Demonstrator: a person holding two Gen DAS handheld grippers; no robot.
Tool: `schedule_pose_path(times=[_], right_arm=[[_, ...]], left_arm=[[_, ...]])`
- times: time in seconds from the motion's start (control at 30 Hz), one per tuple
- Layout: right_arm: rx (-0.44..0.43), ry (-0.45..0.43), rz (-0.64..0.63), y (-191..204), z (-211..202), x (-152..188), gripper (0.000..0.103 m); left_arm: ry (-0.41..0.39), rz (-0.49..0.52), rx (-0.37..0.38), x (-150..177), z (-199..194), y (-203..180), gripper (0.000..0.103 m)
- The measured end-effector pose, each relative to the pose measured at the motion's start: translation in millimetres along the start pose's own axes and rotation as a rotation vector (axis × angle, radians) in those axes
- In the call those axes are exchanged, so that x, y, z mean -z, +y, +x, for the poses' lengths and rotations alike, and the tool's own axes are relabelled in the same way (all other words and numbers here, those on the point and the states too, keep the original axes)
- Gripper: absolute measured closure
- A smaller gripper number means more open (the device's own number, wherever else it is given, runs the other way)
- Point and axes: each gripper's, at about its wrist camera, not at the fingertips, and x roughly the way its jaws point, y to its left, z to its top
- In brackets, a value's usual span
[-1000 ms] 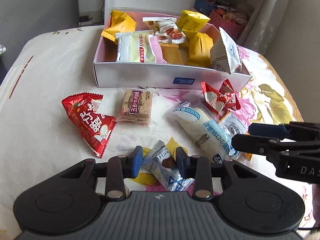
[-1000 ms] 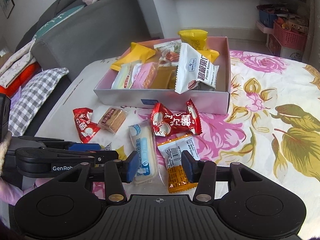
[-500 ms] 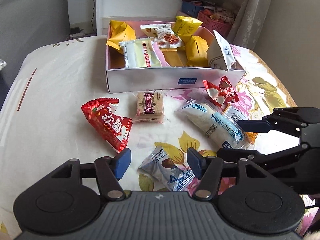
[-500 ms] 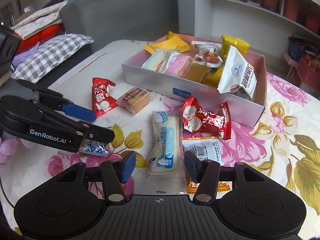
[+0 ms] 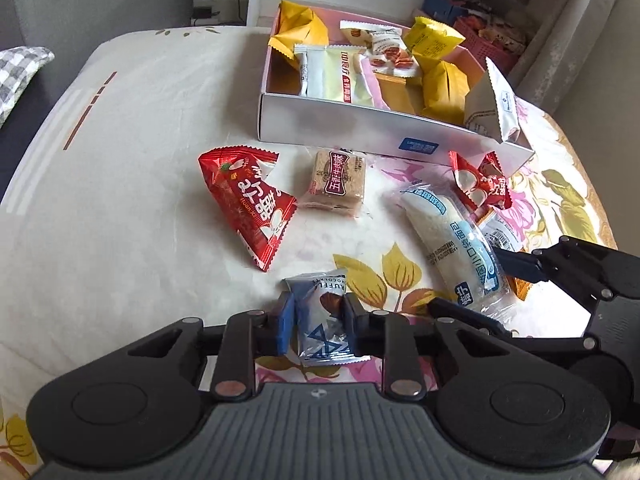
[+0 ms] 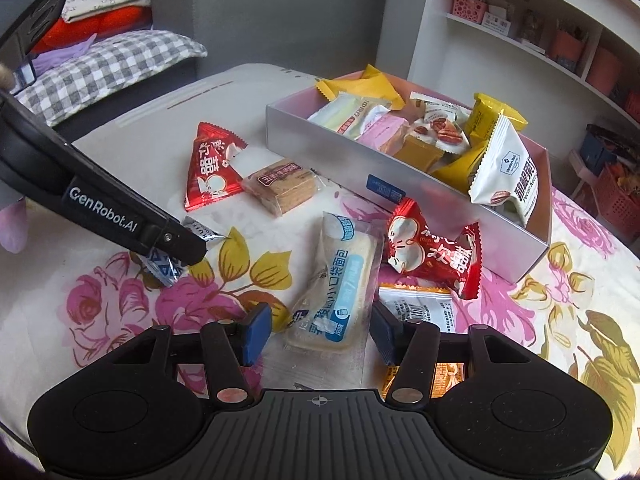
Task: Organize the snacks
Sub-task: 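Grasp the blue-and-white wrapped candy with the left tool, then carry the candy and milk stick into the box and open both tools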
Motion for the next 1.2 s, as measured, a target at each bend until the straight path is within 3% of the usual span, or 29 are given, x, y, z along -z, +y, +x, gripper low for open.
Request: schedule_pose_path(times=[0.17, 0.3, 0.57, 0.73, 0.97, 1.13, 1.2], right_arm=[[-0.068, -0.009, 0.062, -7, -2, 0, 0.054], [-0.135, -0.016, 0.170, -18, -2, -3, 0.059], [-0.075, -0.041, 0.146, -4, 5, -5, 0.054], [-0.010, -0.038, 0.068, 18, 11, -8, 0.054], [0.001, -0.018, 0.092, 19, 16, -14, 0.055], [0.000, -0.007, 0.084, 21, 17, -16, 0.062], [-0.008, -0.003, 0.069, 23, 16, -16, 0.070]], left_arm=[[-0.014, 0.074, 0.032, 2, -4, 6, 0.082], [-0.046, 0.133, 0.016, 7, -7, 8, 0.082], [-0.092, 0.201, -0.036, 10, -10, 13, 0.080], [-0.064, 0.148, -0.001, 10, -8, 19, 0.073], [-0.045, 0.108, 0.022, 11, -9, 21, 0.074], [-0.046, 0.101, 0.010, 12, -9, 21, 0.078], [-0.043, 0.093, 0.013, 11, -9, 22, 0.079]])
